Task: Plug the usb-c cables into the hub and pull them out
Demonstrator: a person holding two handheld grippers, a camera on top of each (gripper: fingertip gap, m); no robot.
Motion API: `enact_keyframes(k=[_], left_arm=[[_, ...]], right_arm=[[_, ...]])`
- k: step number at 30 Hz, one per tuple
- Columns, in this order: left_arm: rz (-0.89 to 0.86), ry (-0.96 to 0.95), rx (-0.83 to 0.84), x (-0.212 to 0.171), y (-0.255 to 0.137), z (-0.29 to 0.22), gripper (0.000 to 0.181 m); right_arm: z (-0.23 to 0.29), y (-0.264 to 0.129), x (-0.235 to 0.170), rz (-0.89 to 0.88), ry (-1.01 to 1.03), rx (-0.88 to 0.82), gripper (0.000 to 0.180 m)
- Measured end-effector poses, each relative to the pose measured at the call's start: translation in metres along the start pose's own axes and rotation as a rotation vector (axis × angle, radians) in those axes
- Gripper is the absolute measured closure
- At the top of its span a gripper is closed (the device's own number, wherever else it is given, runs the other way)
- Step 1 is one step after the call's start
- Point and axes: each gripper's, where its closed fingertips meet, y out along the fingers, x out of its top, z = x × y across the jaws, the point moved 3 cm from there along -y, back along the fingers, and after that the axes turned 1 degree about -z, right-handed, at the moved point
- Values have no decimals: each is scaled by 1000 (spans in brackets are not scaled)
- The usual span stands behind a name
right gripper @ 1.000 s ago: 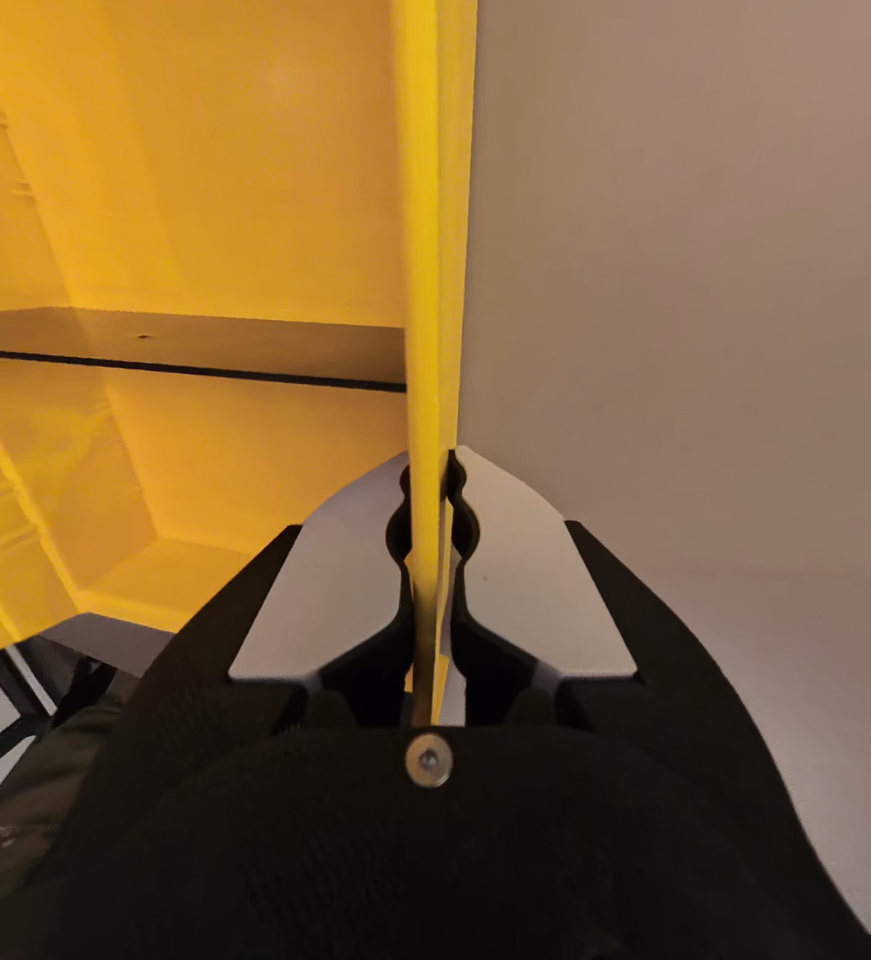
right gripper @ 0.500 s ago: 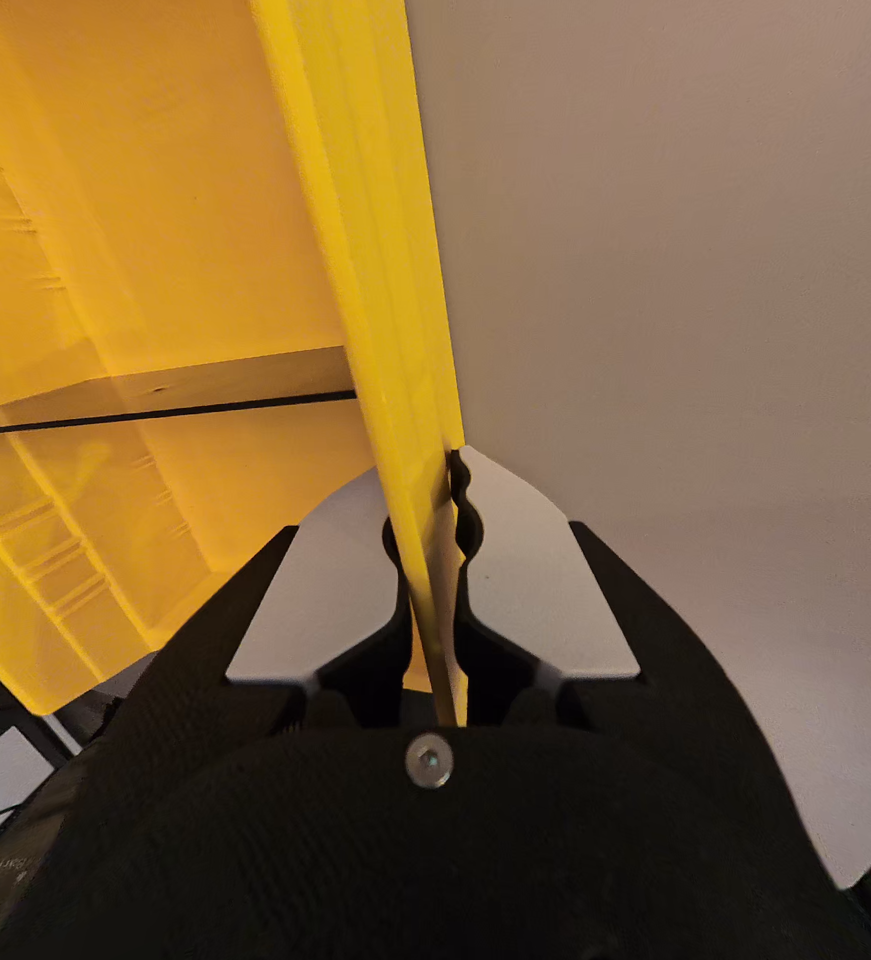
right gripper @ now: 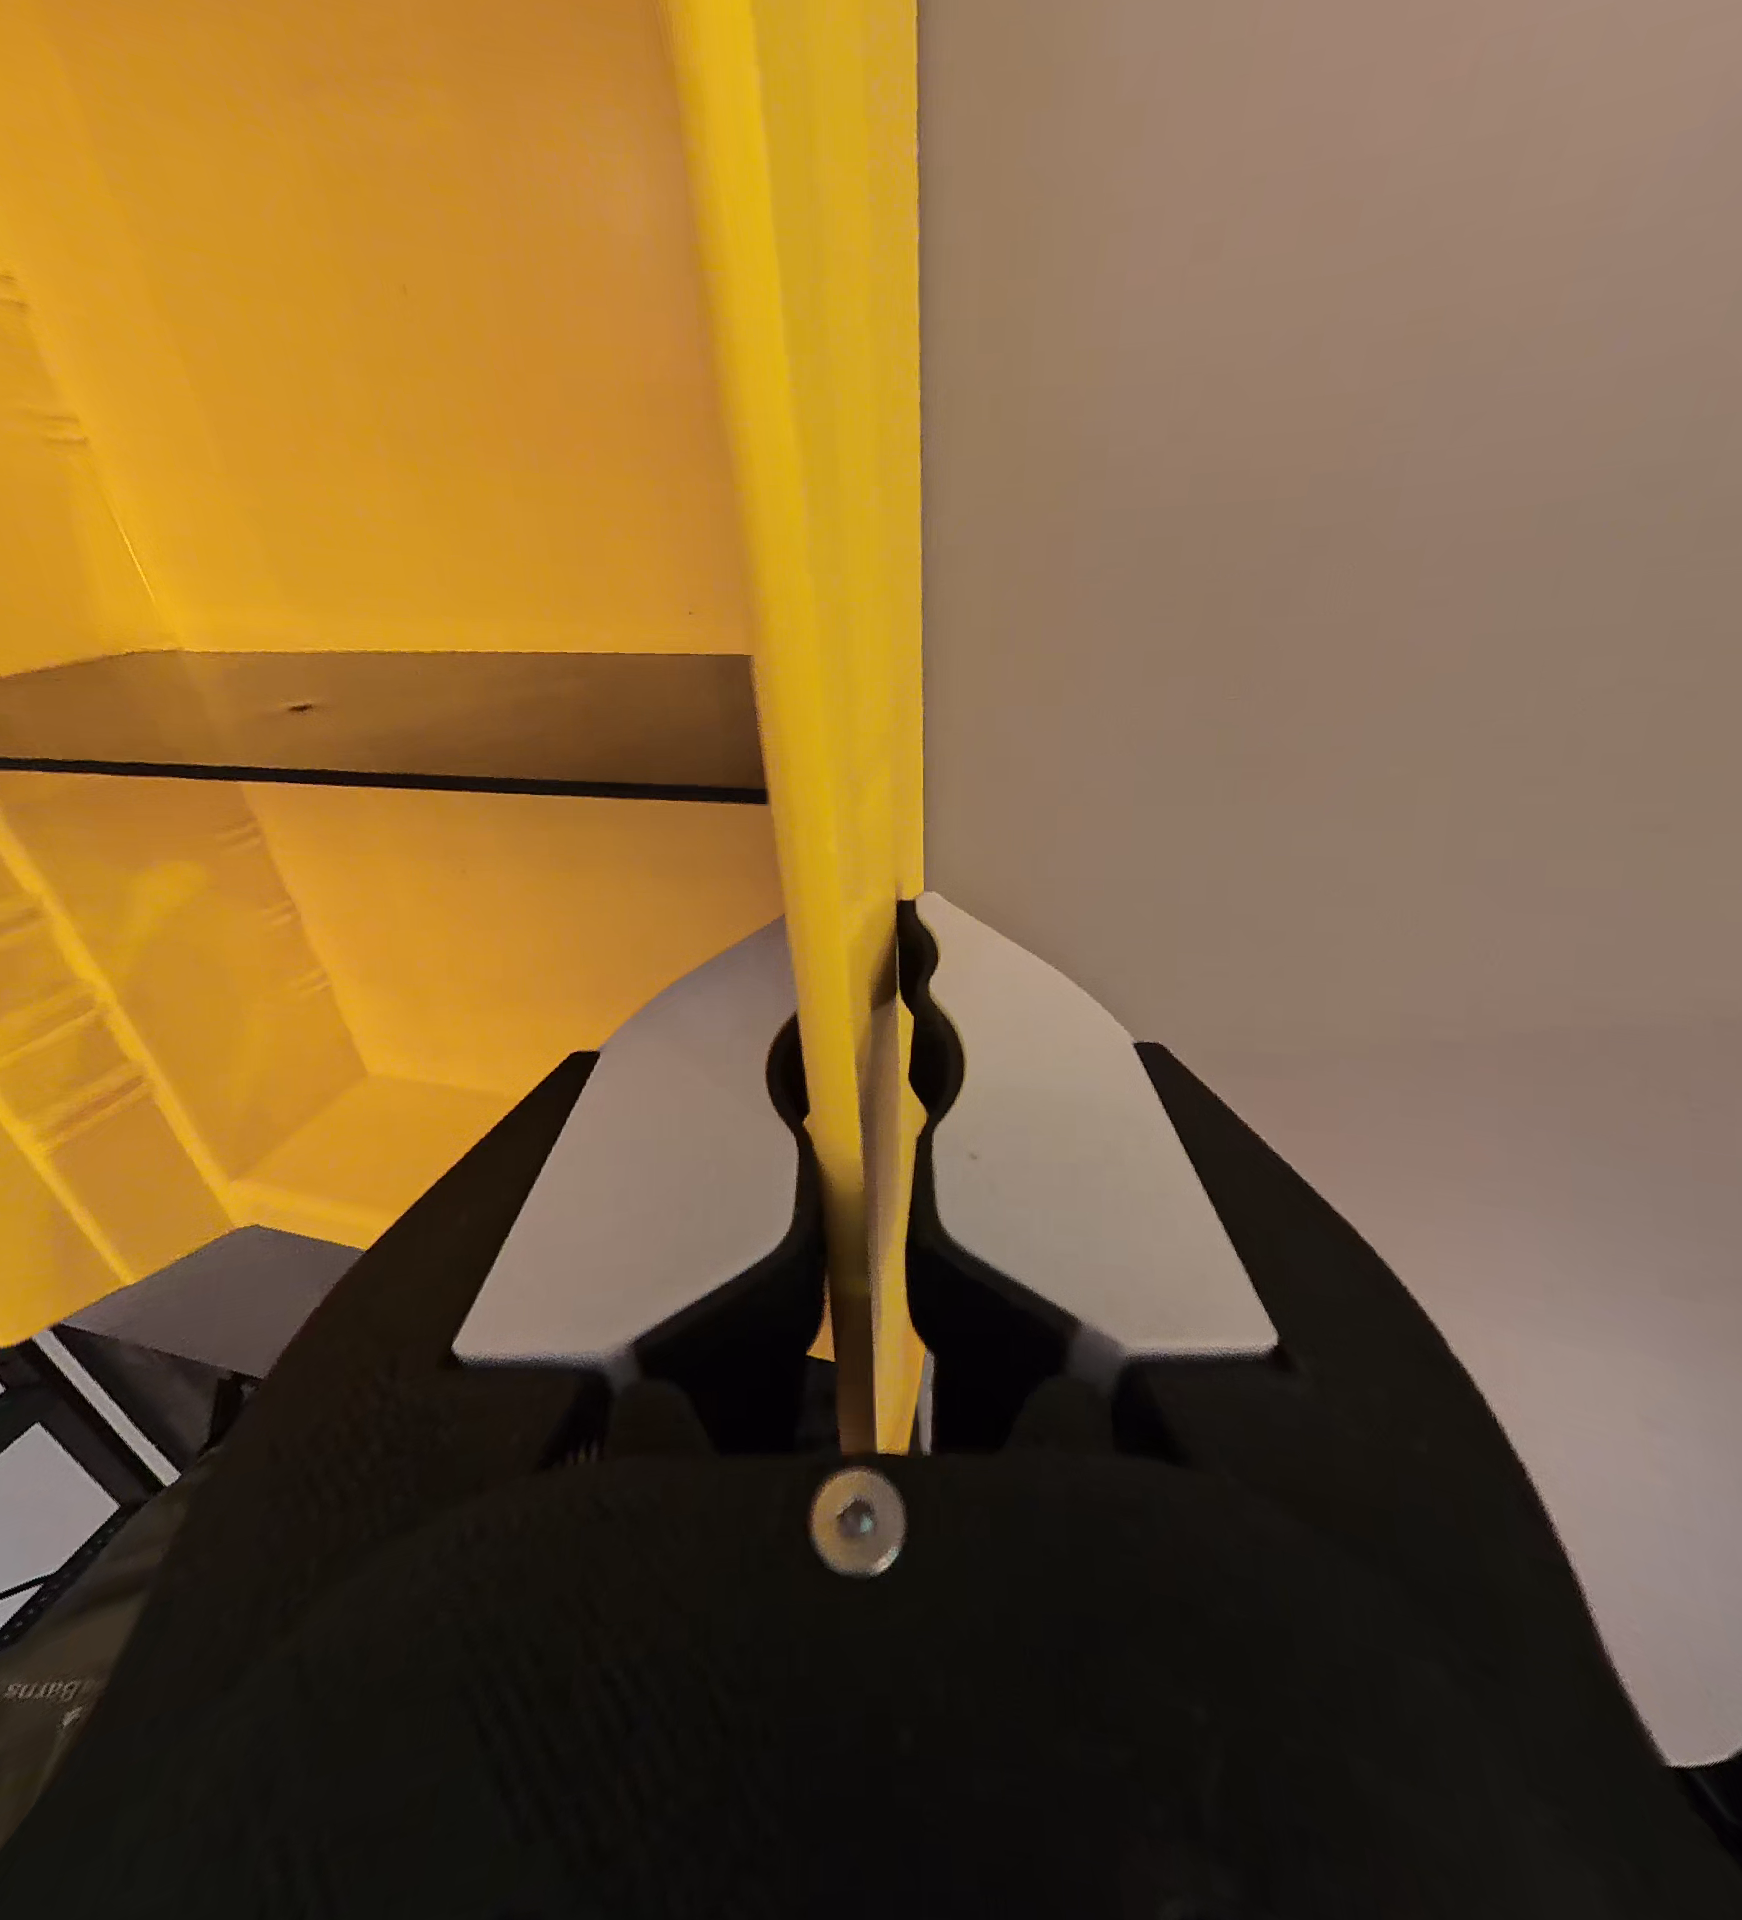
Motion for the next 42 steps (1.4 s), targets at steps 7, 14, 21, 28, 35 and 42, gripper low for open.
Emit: enact_keyframes(k=[7, 14, 21, 28, 35, 42], left_arm=[[-44, -40, -72, -9, -8, 2, 175], [-124, -94, -207, -22, -34, -1, 167], [-171, -41, -212, -57, -52, -11, 162], [-156, 43, -256, -90, -37, -35, 164], [-99, 102, -198, -98, -19, -44, 181], [-197, 127, -95, -91, -26, -33, 181]], right_arm=[[-6, -2, -1, -4, -4, 3, 166], [-15, -5, -4, -15, 8, 7, 166], [-21, -7, -9, -18, 10, 35, 163], [-27, -9, -11, -23, 17, 31, 163], [-27, -9, -9, -24, 10, 19, 164], [-29, -9, -5, -37, 21, 25, 163]])
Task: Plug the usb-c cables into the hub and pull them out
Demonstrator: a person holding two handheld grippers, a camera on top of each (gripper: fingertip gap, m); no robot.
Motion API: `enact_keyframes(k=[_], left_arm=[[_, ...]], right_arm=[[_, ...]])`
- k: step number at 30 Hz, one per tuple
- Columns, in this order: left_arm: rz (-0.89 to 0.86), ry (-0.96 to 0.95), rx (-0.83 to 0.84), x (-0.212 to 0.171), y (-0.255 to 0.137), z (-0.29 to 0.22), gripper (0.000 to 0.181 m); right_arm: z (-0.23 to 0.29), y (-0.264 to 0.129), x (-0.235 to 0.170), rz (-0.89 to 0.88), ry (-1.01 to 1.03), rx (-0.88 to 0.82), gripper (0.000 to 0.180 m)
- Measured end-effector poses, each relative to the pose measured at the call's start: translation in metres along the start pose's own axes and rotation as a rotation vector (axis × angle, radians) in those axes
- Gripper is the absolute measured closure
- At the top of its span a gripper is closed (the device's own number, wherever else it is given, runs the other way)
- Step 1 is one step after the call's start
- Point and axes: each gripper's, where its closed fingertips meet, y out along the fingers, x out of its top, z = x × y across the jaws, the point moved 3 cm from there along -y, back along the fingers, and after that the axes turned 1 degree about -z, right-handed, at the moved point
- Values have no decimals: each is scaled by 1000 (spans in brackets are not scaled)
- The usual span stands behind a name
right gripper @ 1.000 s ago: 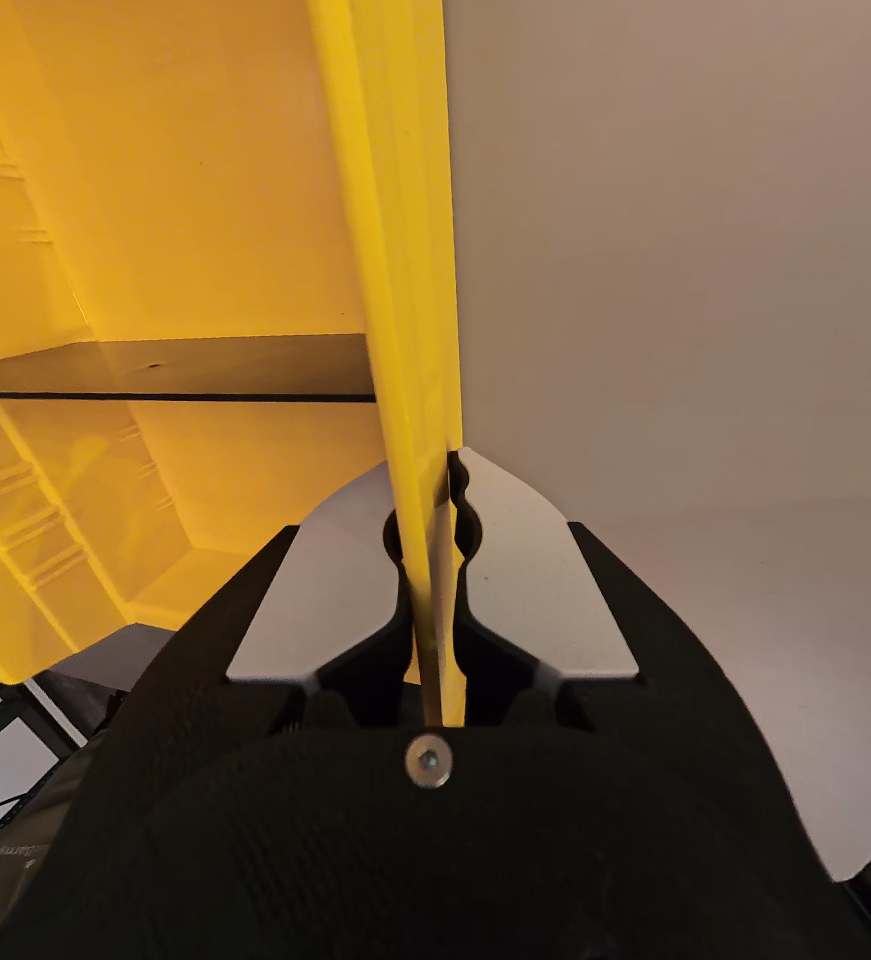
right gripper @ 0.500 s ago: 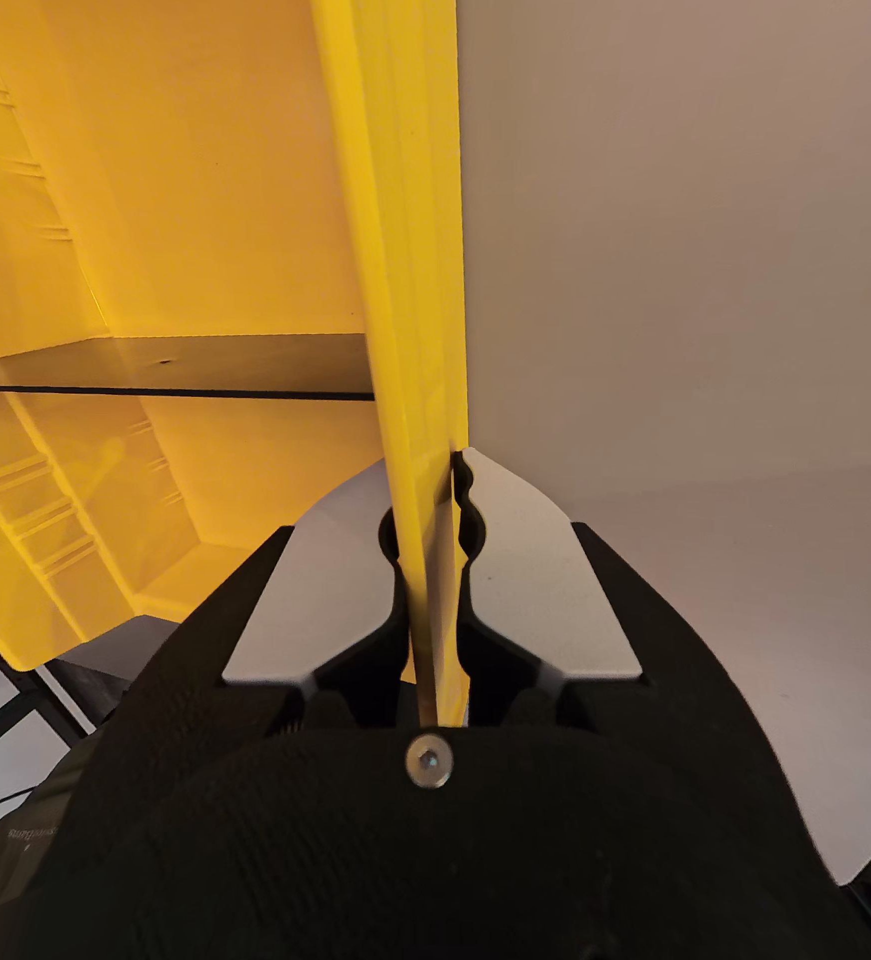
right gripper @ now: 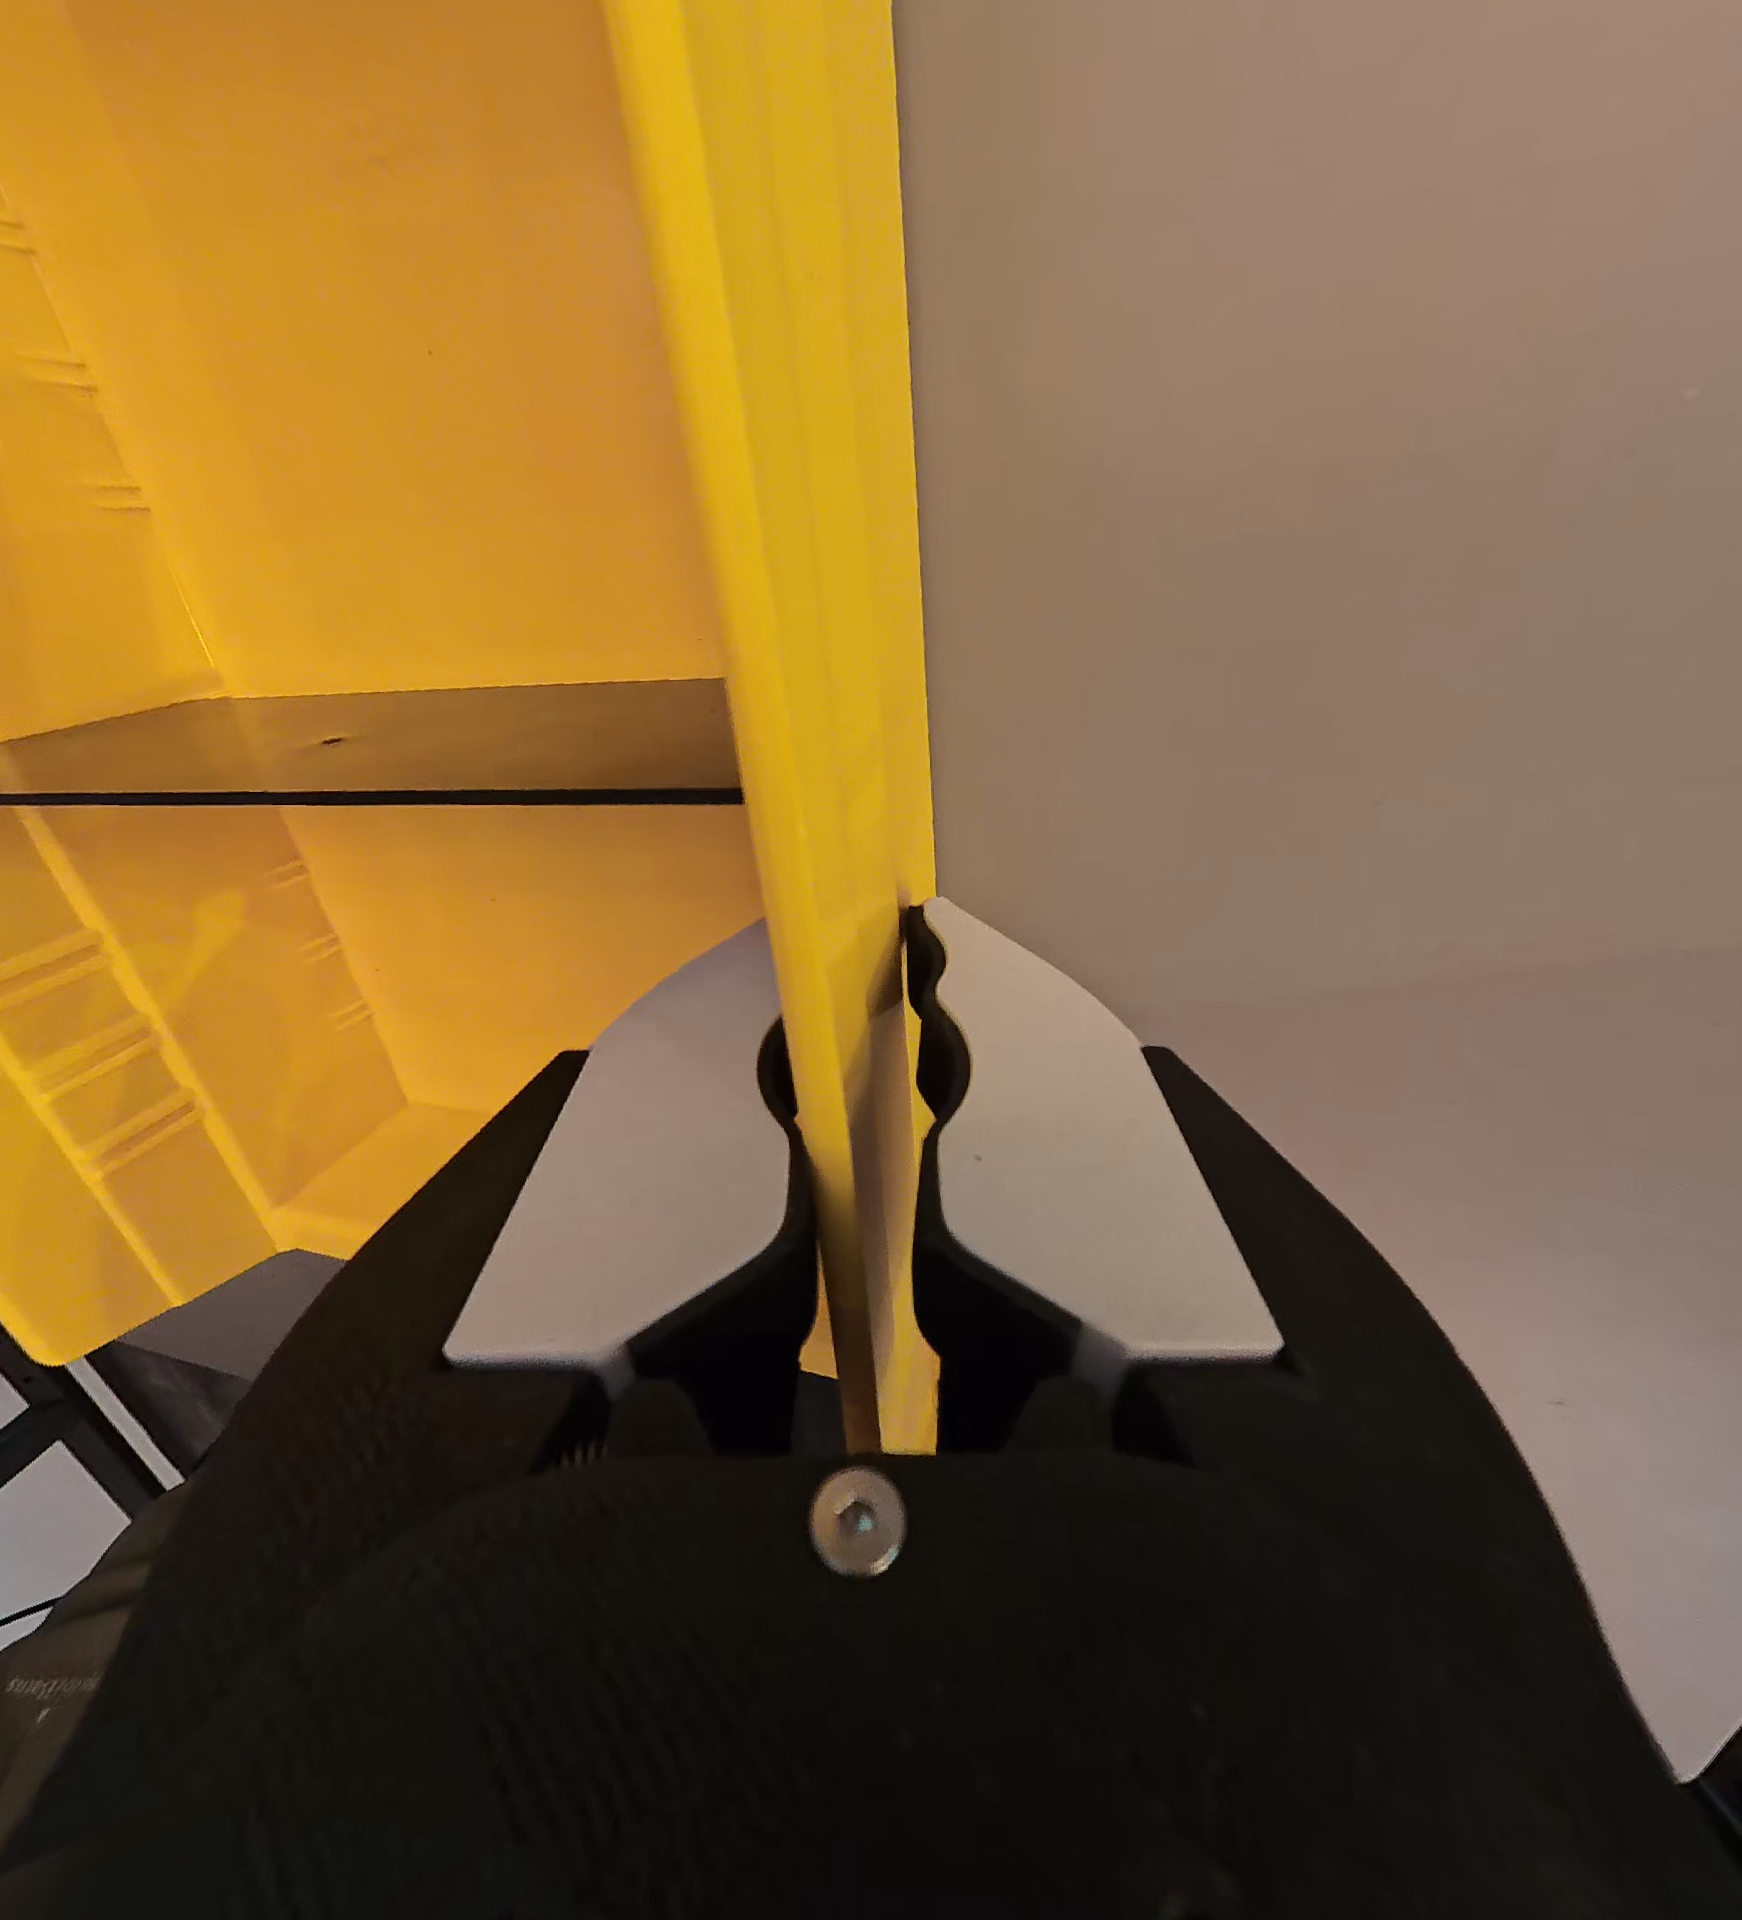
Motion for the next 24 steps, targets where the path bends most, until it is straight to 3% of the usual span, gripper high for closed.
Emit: enact_keyframes(k=[16, 24], left_arm=[[-96, 75, 137, 17, -27, -13, 161], [42, 25, 233, 10, -6, 14, 155]], right_arm=[[1, 0, -2, 0, 1, 34, 159], [1, 0, -2, -5, 1, 49, 157]])
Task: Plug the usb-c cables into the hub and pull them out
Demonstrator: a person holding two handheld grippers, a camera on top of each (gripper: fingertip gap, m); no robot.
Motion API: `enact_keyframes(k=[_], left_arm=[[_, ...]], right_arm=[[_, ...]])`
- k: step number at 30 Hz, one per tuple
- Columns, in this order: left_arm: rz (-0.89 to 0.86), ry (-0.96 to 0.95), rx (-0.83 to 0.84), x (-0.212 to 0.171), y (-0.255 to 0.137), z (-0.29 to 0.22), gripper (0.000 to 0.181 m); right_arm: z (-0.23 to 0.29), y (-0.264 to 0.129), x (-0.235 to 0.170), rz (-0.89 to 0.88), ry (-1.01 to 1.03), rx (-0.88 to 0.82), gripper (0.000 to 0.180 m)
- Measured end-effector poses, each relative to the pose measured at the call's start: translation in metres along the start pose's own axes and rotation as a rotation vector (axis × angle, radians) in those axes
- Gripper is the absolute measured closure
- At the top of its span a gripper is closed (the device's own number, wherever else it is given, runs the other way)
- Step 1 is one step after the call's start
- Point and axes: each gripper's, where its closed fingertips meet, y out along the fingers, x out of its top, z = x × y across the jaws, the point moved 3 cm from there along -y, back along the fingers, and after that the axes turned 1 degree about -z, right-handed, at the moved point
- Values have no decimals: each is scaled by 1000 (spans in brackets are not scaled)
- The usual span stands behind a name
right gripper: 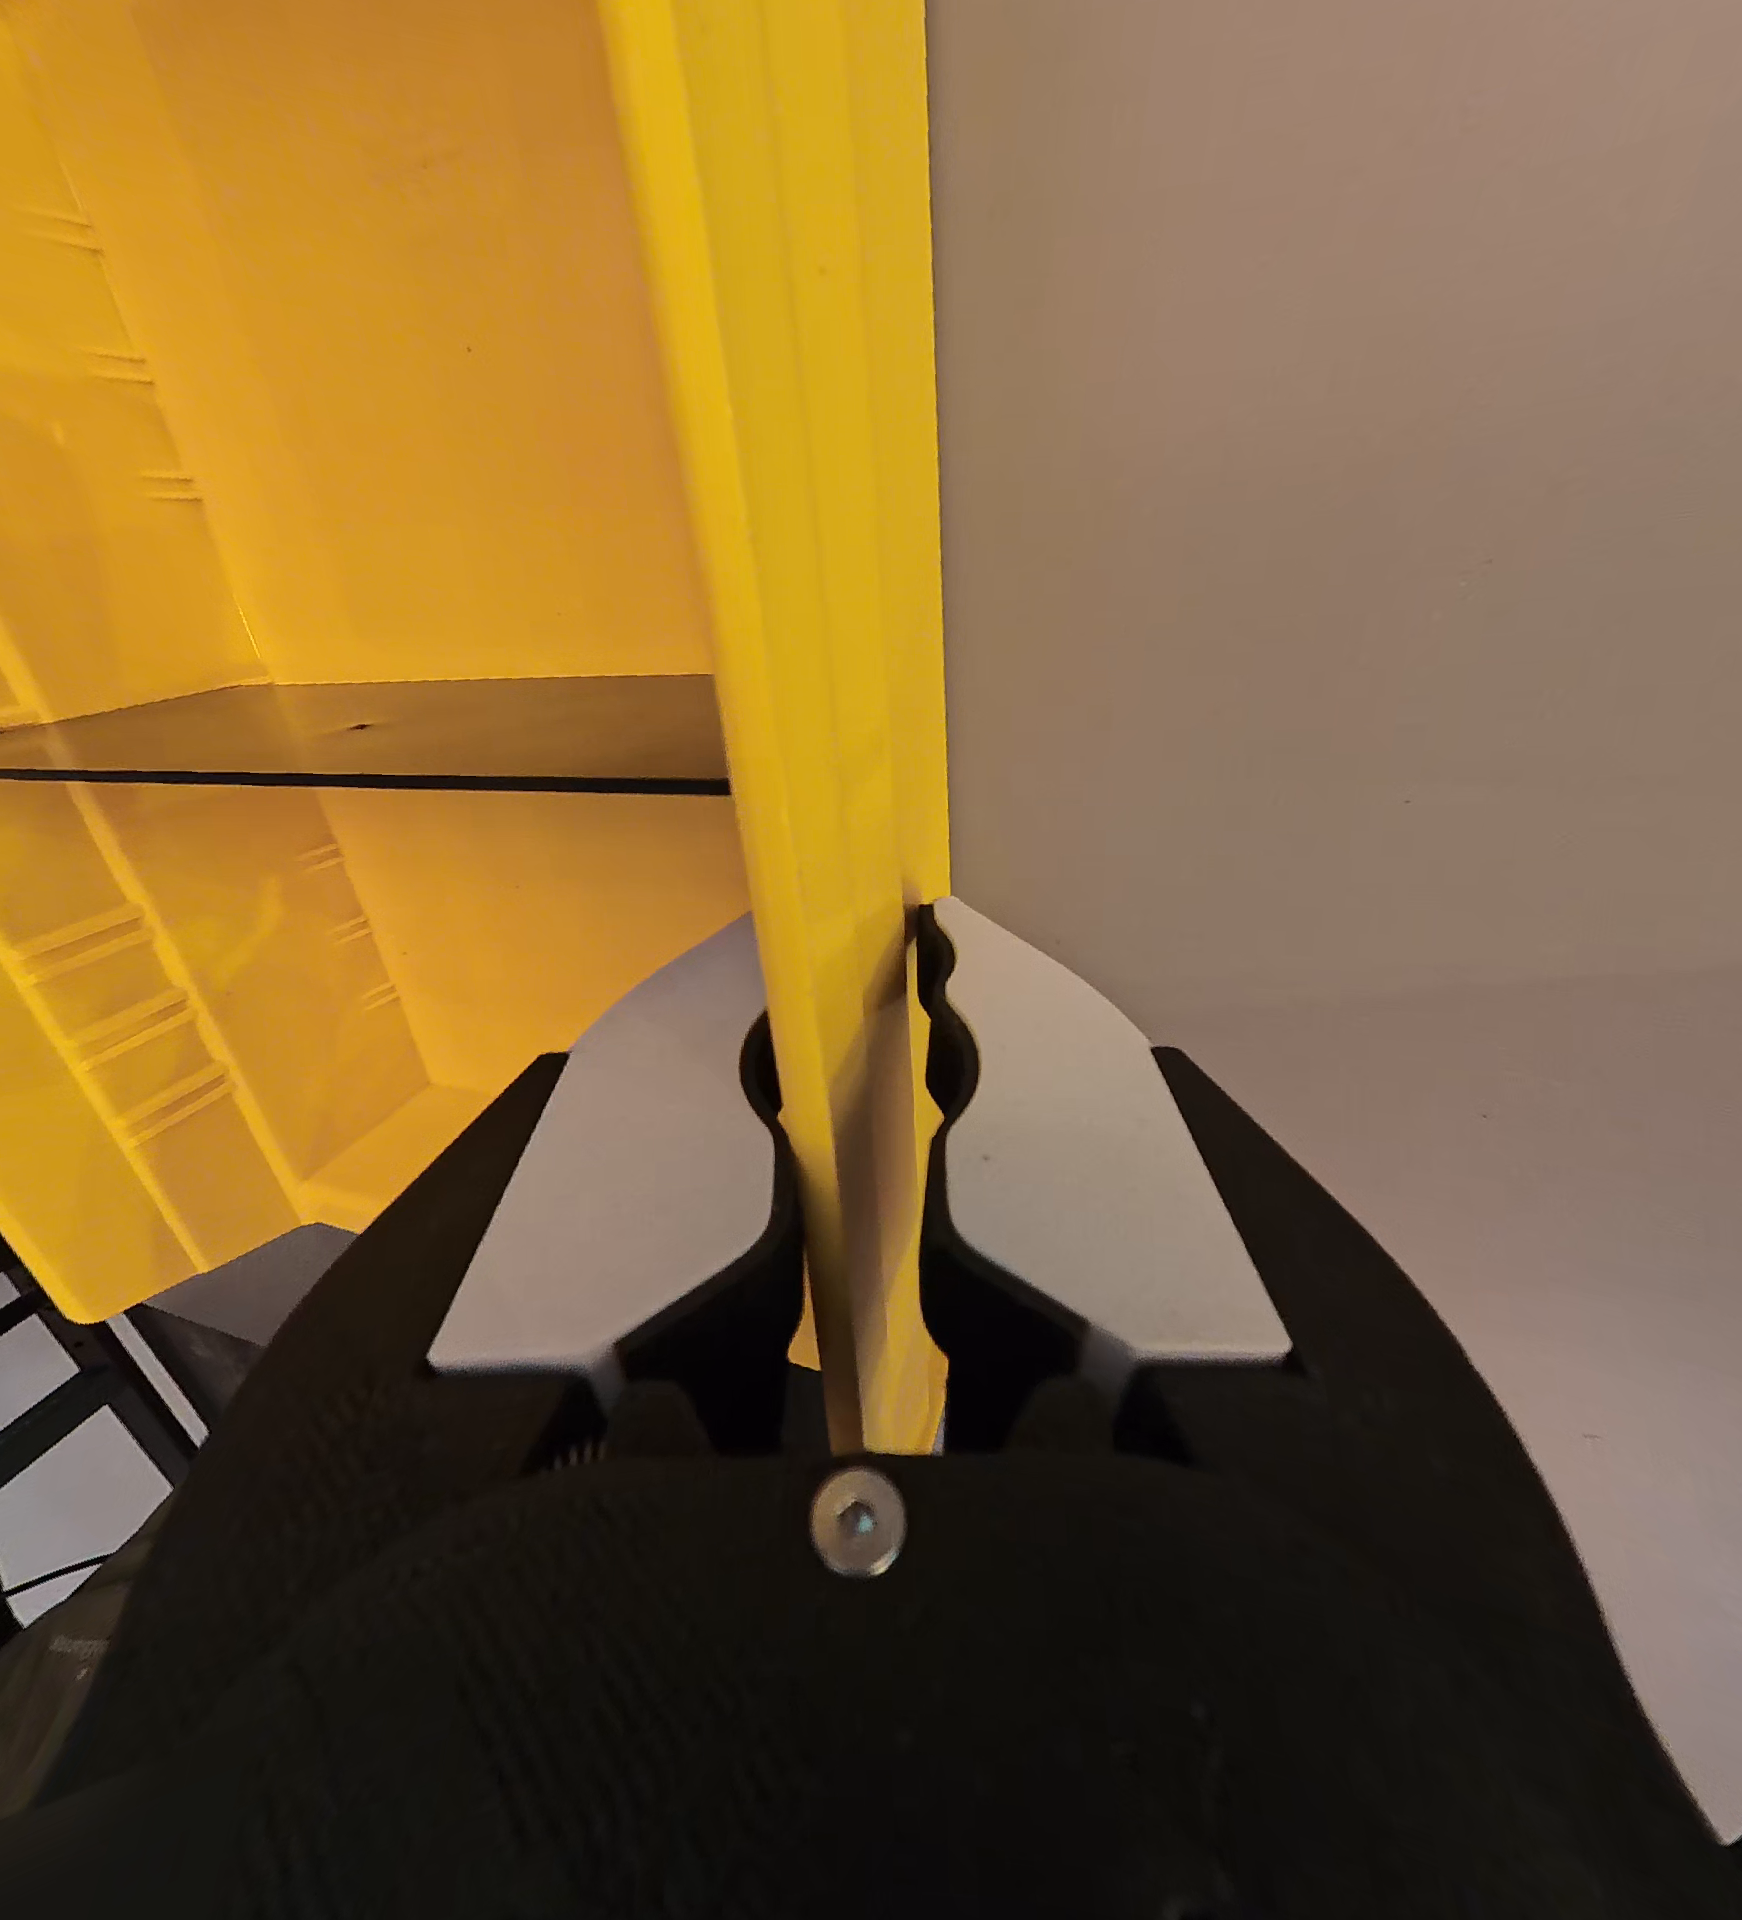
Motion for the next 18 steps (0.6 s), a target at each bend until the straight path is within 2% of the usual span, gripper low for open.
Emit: enact_keyframes(k=[5, 7, 18], left_arm=[[100, -14, -6, -12, 26, 7, 160], [89, -13, -36, -11, 28, 7, 171], [71, 78, 7, -8, 30, 10, 169]], right_arm=[[1, 0, -3, 11, 2, -1, 158], [1, 0, -5, 18, 9, -8, 158], [-3, 0, -2, 1, 71, -52, 163]])
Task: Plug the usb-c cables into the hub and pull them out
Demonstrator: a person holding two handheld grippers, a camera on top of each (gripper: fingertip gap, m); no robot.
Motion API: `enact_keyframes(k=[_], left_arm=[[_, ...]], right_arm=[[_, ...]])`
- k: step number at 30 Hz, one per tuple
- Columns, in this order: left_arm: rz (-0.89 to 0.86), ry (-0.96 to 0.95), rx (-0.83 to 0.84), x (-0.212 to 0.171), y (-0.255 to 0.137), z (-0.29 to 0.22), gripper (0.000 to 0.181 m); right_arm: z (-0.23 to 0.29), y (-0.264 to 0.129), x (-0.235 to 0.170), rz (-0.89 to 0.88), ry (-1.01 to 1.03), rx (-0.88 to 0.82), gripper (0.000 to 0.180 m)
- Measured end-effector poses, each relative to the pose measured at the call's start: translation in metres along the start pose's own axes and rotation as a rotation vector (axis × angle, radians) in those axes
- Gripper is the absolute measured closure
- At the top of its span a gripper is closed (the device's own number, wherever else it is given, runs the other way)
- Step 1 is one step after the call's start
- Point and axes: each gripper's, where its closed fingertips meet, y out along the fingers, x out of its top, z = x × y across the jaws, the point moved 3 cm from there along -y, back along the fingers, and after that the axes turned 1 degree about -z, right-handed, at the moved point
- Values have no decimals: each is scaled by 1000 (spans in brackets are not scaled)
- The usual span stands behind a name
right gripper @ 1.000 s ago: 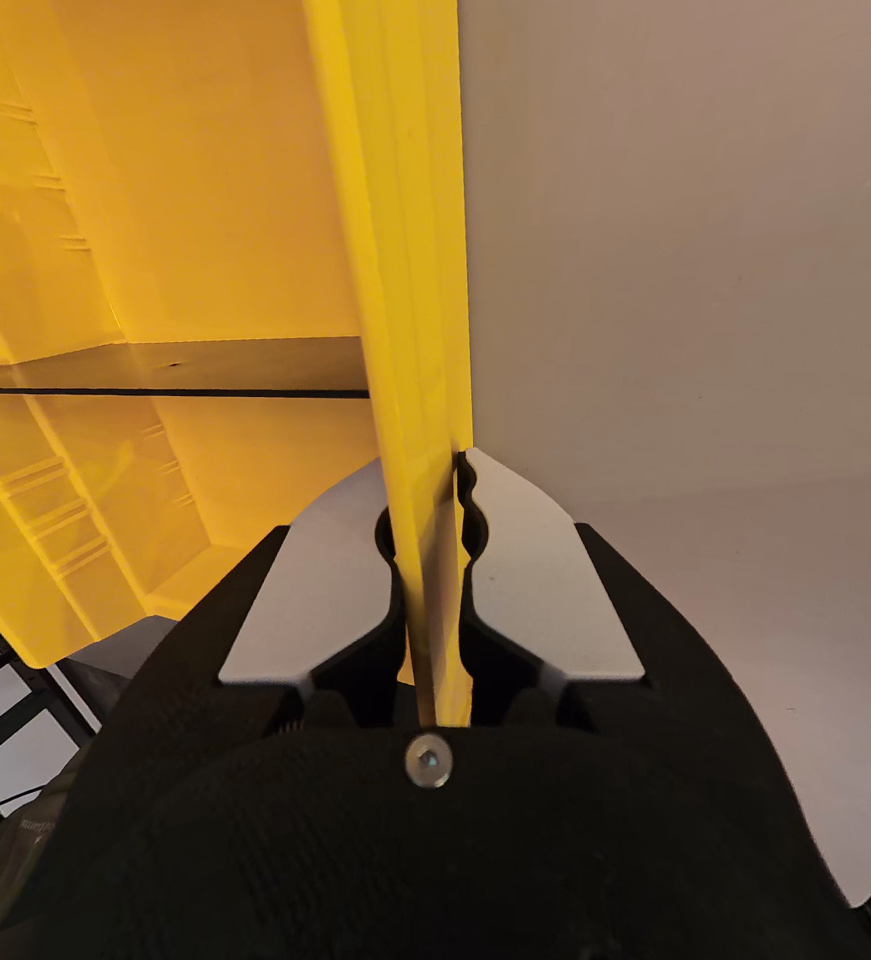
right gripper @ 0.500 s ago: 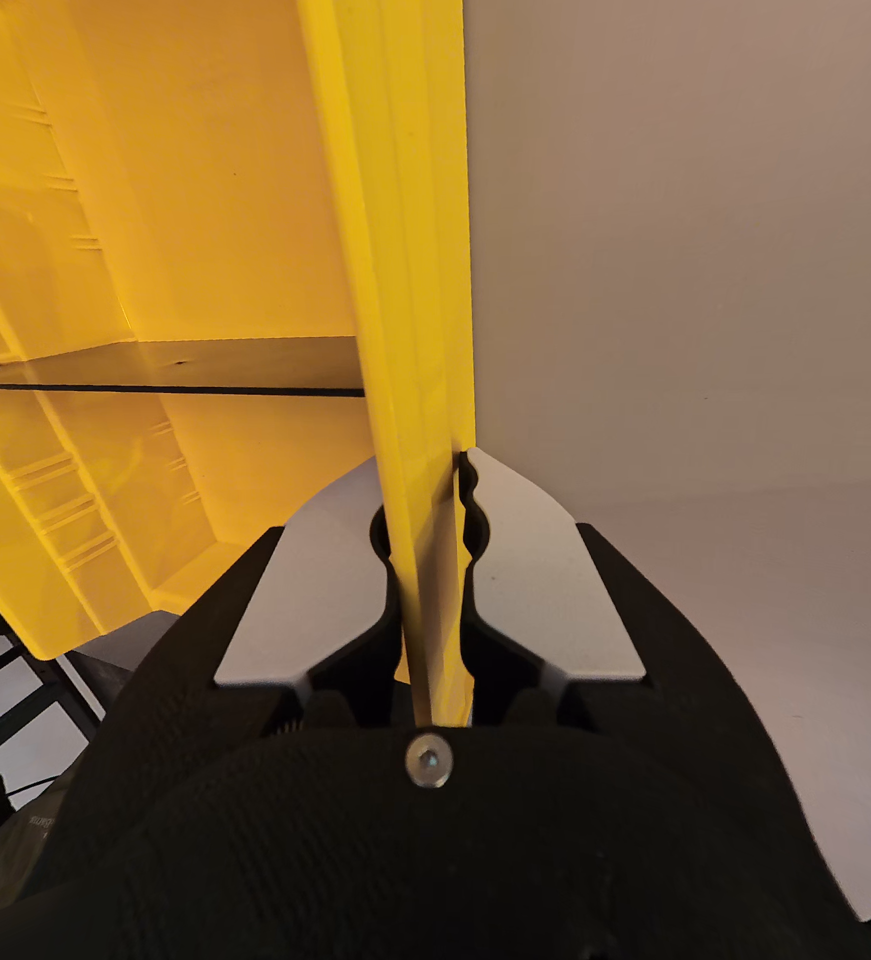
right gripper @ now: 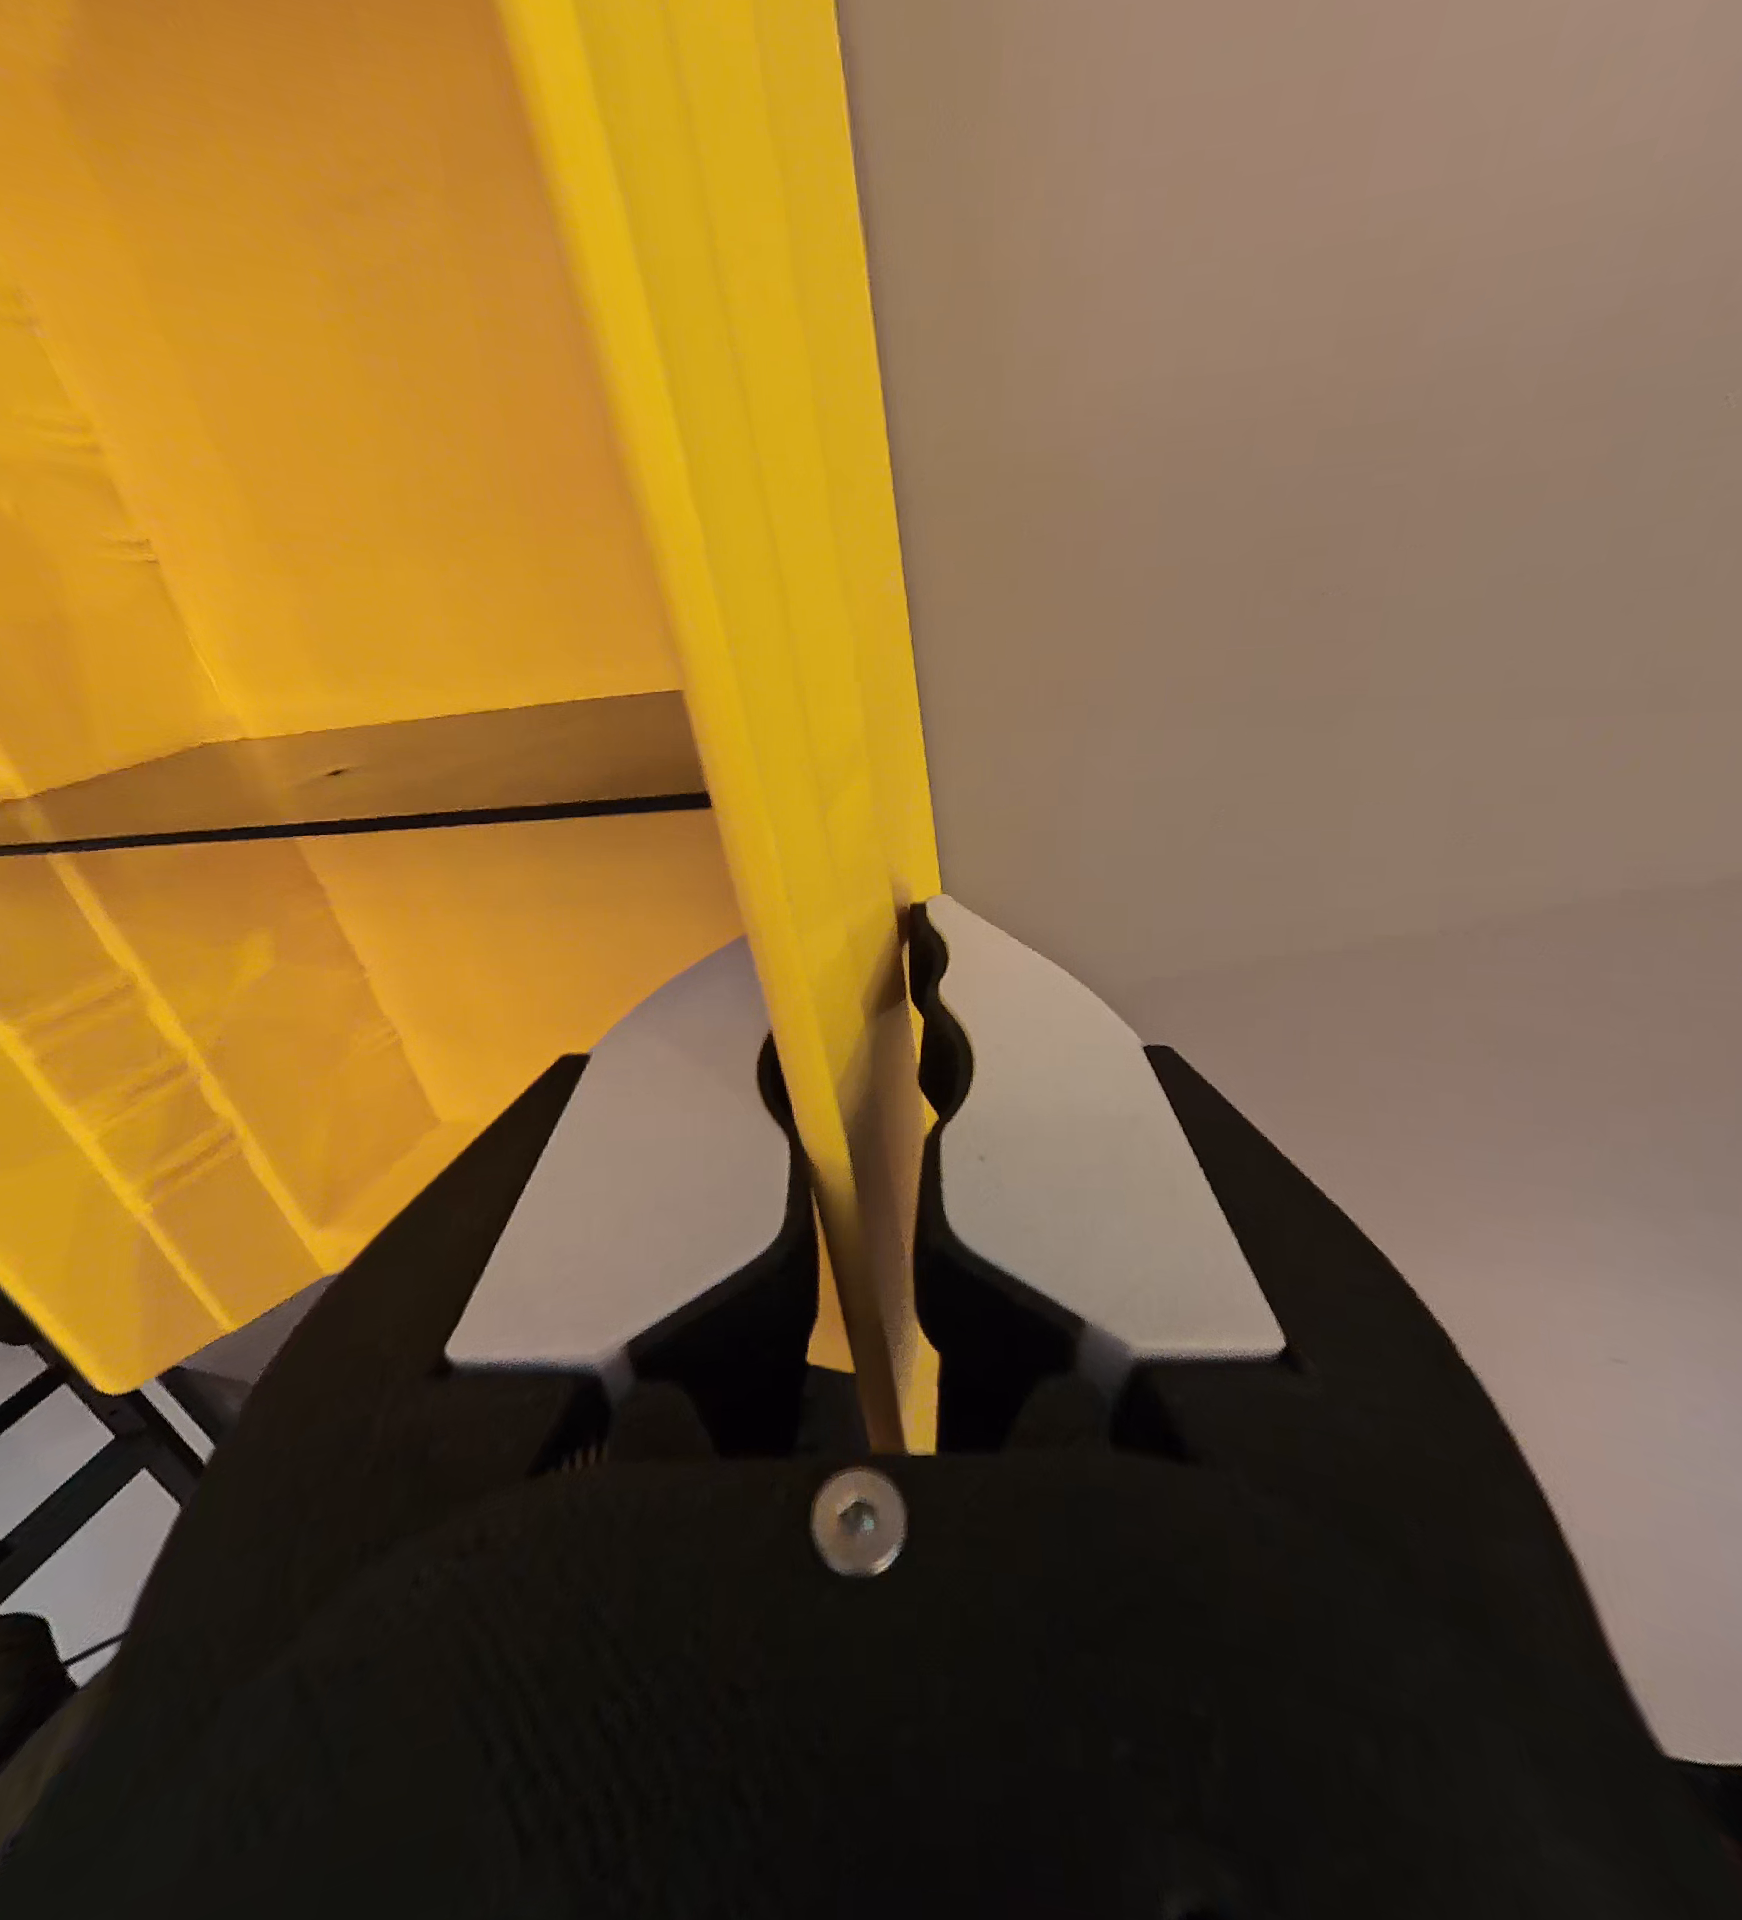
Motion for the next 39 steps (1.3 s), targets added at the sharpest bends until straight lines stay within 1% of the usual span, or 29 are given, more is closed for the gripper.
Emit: enact_keyframes(k=[12, 19, 22, 24, 28, 30, 33, 36, 39], left_arm=[[19, 16, 38, -1, 0, -2, 167], [-6, 0, 32, -1, -1, -2, 167], [-26, -16, 16, 0, -8, -2, 167], [-49, -12, 14, 2, -19, 0, 167], [-145, 15, 26, 12, -55, 2, 164], [-248, 53, 14, 24, -77, -1, 162], [-425, 196, 5, 49, -102, -9, 161], [-519, 384, 64, 74, -103, -16, 158], [-544, 580, 131, 97, -86, -30, 155]], right_arm=[[4, 3, 6, -7, -25, -25, 165], [6, 3, 4, -12, -27, 53, 156], [5, -2, 4, -26, -29, 63, 156], [4, -9, 6, -68, -27, 50, 155], [5, -33, 12, -180, -26, 10, 154], [10, -51, 12, -251, -37, -12, 154], [25, -87, 16, -418, -86, -35, 155], [51, -132, 24, -679, -187, -42, 155], [92, -183, 30, -1047, -376, 46, 153]])
